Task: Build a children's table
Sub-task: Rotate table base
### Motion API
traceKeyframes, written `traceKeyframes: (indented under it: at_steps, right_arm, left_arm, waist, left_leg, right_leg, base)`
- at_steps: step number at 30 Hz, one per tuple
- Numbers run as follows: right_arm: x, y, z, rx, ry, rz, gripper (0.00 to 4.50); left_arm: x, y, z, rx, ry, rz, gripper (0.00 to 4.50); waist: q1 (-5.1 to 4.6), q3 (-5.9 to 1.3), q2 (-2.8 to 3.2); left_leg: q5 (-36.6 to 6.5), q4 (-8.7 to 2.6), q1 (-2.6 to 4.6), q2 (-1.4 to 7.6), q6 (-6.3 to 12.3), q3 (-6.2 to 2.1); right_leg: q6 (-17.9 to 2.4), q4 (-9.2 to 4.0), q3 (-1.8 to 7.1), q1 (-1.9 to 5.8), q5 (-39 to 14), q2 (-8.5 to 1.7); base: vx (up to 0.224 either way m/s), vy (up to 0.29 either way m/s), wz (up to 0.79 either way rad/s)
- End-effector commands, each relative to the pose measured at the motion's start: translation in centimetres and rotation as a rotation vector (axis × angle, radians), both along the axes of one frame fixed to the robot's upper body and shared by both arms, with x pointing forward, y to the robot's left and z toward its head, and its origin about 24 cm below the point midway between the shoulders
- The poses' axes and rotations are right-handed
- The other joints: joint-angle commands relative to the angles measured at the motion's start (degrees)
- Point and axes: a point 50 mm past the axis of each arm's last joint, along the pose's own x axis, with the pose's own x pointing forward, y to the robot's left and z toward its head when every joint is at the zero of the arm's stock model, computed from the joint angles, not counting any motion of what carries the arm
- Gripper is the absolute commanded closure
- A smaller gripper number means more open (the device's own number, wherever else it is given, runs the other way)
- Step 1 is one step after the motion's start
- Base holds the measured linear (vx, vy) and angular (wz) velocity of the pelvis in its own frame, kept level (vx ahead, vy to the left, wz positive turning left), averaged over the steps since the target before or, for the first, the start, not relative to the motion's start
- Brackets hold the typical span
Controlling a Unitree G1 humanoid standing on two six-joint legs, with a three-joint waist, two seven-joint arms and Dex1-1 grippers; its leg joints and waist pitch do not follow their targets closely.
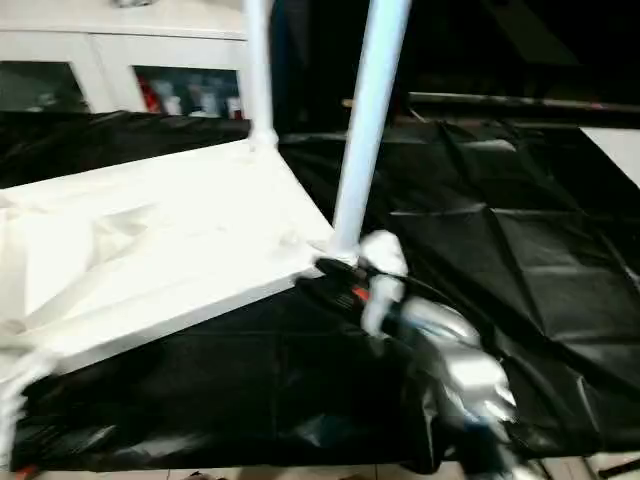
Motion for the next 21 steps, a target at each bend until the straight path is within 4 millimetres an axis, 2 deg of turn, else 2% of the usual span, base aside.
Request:
traceKeyframes:
  at_steps: [1,4,5,6,8,9,10,11,13,14,16,17,20,21]
  right_arm:
    - [0.6,0.3,-0.2,-0.014,-0.004,-0.017,2.93]
    - [1.6,1.0,-0.1,0.007,-0.015,-0.05,3.13]
    - [2.1,1.1,0.0,0.006,-0.021,-0.073,3.13]
    - [2.7,1.2,0.0,0.005,-0.025,-0.105,3.28]
    - [3.6,0.8,0.1,-0.008,-0.035,-0.181,3.42]
    - [4.2,0.5,0.1,-0.015,-0.034,-0.233,3.47]
    - [4.8,-0.1,0.1,-0.026,-0.034,-0.299,3.71]
    - [5.1,-0.4,0.0,-0.033,-0.034,-0.337,3.79]
    - [5.9,-1.3,-0.1,-0.038,-0.022,-0.433,3.84]
    - [5.9,-1.3,-0.1,-0.038,-0.021,-0.437,3.94]
    - [6.4,-2.2,-0.2,-0.053,-0.01,-0.518,4.16]
    - [6.9,-3.2,-0.3,-0.073,-0.003,-0.596,4.23]
    - [7.3,-4.1,-0.6,-0.084,0.007,-0.668,4.43]
    - [7.4,-4.6,-0.6,-0.093,0.011,-0.701,4.48]
  left_arm:
    - [-0.3,1.2,0.9,0.042,0.006,0.023,2.16]
    - [-1.2,3.3,1.6,0.1,0.04,0.067,1.97]
    - [-1.5,4.0,1.9,0.117,0.052,0.082,1.97]
    - [-1.8,5.0,2.3,0.152,0.07,0.101,1.83]
    - [-2.1,6.2,3.0,0.175,0.072,0.141,1.67]
    - [-2.2,6.7,3.4,0.182,0.064,0.164,1.66]
    - [-2.4,7.3,3.9,0.187,0.055,0.19,1.52]
    - [-2.6,7.7,4.2,0.191,0.051,0.204,1.39]
    - [-3.0,8.8,4.9,0.213,0.042,0.238,1.31]
    - [-3.0,8.8,4.9,0.214,0.042,0.239,1.26]
    - [-3.4,9.6,5.3,0.231,0.042,0.26,1.09]
    - [-3.7,10.0,5.6,0.237,0.041,0.272,0.98]
    - [-3.9,10.2,5.8,0.234,0.038,0.276,0.83]
    - [-3.9,10.1,5.8,0.228,0.034,0.275,0.7]
  waist:
    - [-0.13,-1.98,1.25]
    - [0.08,-1.92,1.44]
    - [0.0,-2.06,1.49]
    - [-0.1,-2.19,1.46]
    - [-0.53,-2.23,1.37]
    - [-0.37,-2.32,1.32]
    - [-0.38,-2.3,1.31]
    - [-0.51,-2.35,1.28]
    - [-0.59,-2.42,1.21]
    - [-0.51,-2.52,1.28]
    - [-0.4,-2.35,1.21]
    - [-0.17,-2.44,1.14]
    - [0.31,-2.3,1.28]
    - [0.33,-2.19,0.84]
  left_leg:
    - [-25.77,-4.96,1.74,2.92,-2.67,-1.8]
    - [-26.07,-5.06,1.9,2.9,-2.86,-1.65]
    - [-25.72,-5.16,1.54,2.81,-3.1,-1.87]
    - [-25.03,-5.1,1.63,2.75,-3.32,-1.81]
    - [-24.82,-5.19,1.5,2.64,-3.66,-1.79]
    - [-24.59,-5.03,1.94,2.66,-3.62,-1.57]
    - [-24.22,-4.97,1.98,2.63,-3.59,-1.53]
    - [-23.08,-4.94,1.8,2.57,-3.51,-1.51]
    - [-22.22,-4.71,1.84,2.43,-2.71,-1.33]
    - [-21.95,-4.65,1.92,2.41,-2.59,-1.33]
    - [-22.34,-4.53,2.22,2.37,-2.37,-1.07]
    - [-22.55,-4.56,2.41,2.48,-2.43,-1.08]
    - [-24.52,-4.56,2.81,2.53,-3.08,-0.98]
    - [-25.25,-4.53,2.79,2.51,-2.83,-0.93]
  right_leg:
    - [-8.58,-4.99,3.07,0.24,-25.08,-2.73]
    - [-9.2,-4.8,3.21,0.19,-22.8,-2.6]
    - [-9.27,-4.56,3.2,0.66,-22.18,-2.72]
    - [-9.63,-4.36,3.29,0.49,-20.77,-2.7]
    - [-10.0,-4.09,3.27,0.78,-19.09,-2.47]
    - [-10.18,-4.15,3.38,0.55,-18.11,-2.39]
    - [-10.57,-4.1,3.5,0.53,-17.47,-2.44]
    - [-11.18,-3.96,3.72,0.71,-16.42,-2.4]
    - [-11.56,-3.95,4.04,0.66,-15.42,-2.24]
    - [-11.6,-3.9,4.0,0.76,-15.22,-2.2]
    - [-11.73,-4.0,4.05,0.39,-15.38,-2.02]
    - [-11.42,-4.04,4.05,0.53,-15.68,-1.98]
    - [-11.09,-4.21,4.06,0.14,-16.67,-1.8]
    - [-10.79,-4.24,4.13,0.09,-17.27,-1.75]
  base:
    - [0.0,0.0,0.0]
    - [0.0,0.0,0.0]
    - [0.0,0.0,0.0]
    - [0.0,0.0,0.0]
    - [0.0,0.0,0.0]
    - [0.0,0.0,0.0]
    - [0.0,0.0,0.0]
    - [0.0,0.0,0.0]
    - [0.0,0.0,0.0]
    - [0.0,0.0,0.0]
    - [0.0,0.0,0.0]
    - [0.0,0.0,0.0]
    - [0.0,0.0,0.0]
    - [0.0,0.0,0.0]
